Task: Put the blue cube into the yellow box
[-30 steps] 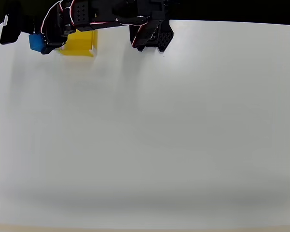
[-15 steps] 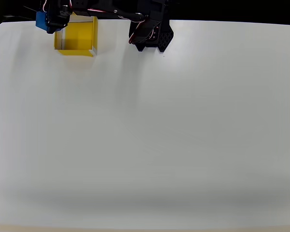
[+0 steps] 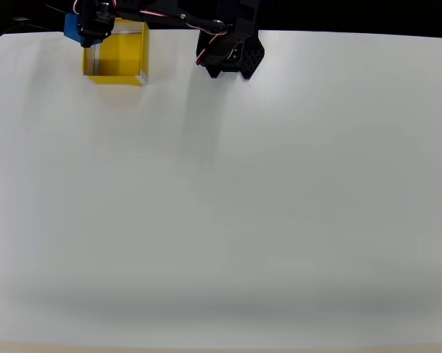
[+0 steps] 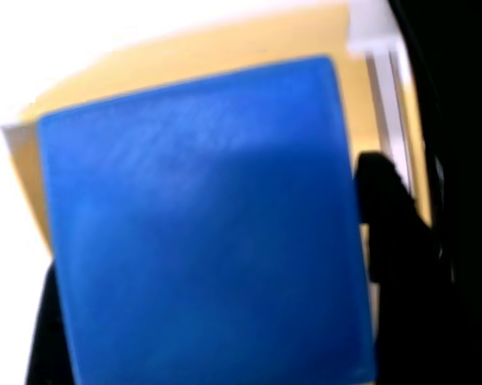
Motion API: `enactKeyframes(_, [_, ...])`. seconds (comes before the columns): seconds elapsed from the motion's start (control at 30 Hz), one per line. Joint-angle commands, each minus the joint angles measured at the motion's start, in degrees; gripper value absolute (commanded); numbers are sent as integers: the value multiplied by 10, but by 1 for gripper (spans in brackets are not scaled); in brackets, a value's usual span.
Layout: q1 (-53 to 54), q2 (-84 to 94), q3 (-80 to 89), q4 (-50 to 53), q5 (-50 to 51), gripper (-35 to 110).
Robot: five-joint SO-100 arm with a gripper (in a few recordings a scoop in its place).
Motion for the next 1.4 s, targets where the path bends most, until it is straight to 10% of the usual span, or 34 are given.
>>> enactKeyframes(0.0, [18, 89, 15, 5, -2, 12])
enactKeyframes(0.9, [15, 58, 222, -228, 2, 22])
enactKeyframes(1.37, [16, 115, 244, -163, 34, 33])
